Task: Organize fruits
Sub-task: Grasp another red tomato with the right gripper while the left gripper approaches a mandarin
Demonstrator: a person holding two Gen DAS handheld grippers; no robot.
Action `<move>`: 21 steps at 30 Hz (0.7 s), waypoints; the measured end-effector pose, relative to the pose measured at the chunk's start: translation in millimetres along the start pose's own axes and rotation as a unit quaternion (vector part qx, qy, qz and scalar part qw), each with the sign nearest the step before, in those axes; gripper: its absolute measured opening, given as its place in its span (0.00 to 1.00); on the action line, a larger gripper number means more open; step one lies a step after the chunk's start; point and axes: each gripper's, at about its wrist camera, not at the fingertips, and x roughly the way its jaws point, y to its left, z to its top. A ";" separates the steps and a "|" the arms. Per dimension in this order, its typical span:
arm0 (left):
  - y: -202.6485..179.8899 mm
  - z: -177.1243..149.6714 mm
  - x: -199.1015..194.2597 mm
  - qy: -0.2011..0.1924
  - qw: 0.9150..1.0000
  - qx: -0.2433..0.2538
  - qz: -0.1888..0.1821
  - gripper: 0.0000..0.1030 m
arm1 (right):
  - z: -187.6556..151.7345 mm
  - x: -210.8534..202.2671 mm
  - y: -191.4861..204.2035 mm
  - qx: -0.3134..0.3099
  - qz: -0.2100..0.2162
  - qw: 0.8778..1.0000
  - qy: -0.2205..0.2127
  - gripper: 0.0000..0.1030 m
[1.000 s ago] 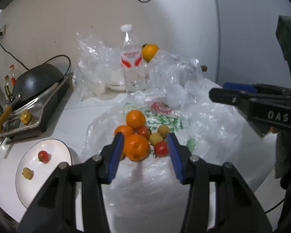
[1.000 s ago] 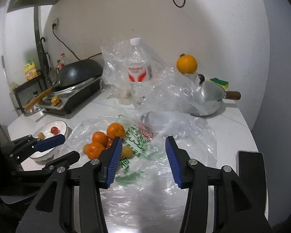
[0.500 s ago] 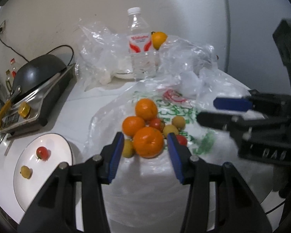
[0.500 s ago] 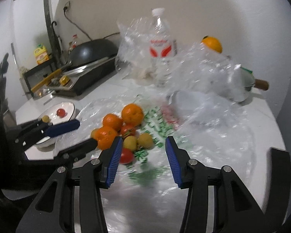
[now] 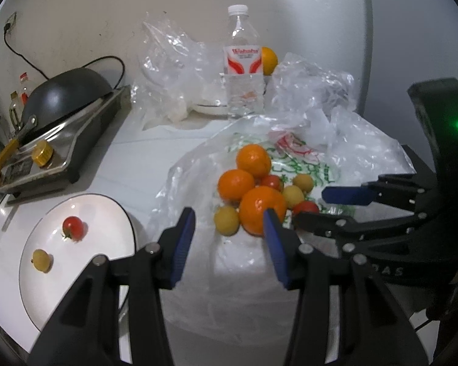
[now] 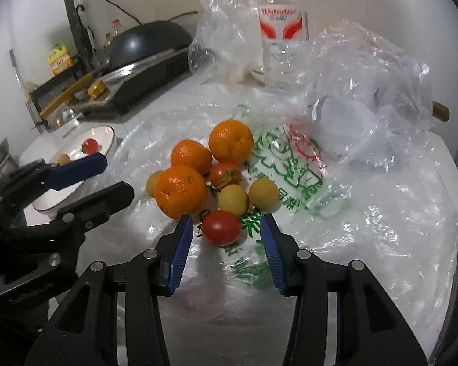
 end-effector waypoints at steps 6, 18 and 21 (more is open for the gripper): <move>-1.2 2.7 0.9 0.000 1.000 0.002 -0.006 0.46 | 2.0 9.1 4.4 -0.011 -0.001 1.000 0.018 0.31; -22.2 8.8 12.8 0.014 0.999 0.032 -0.008 0.46 | 1.0 -16.1 -21.0 0.002 -0.013 1.000 -0.013 0.29; -30.6 10.6 18.7 0.022 0.999 0.040 -0.009 0.46 | 0.5 -21.8 -29.4 0.010 -0.013 1.000 -0.022 0.29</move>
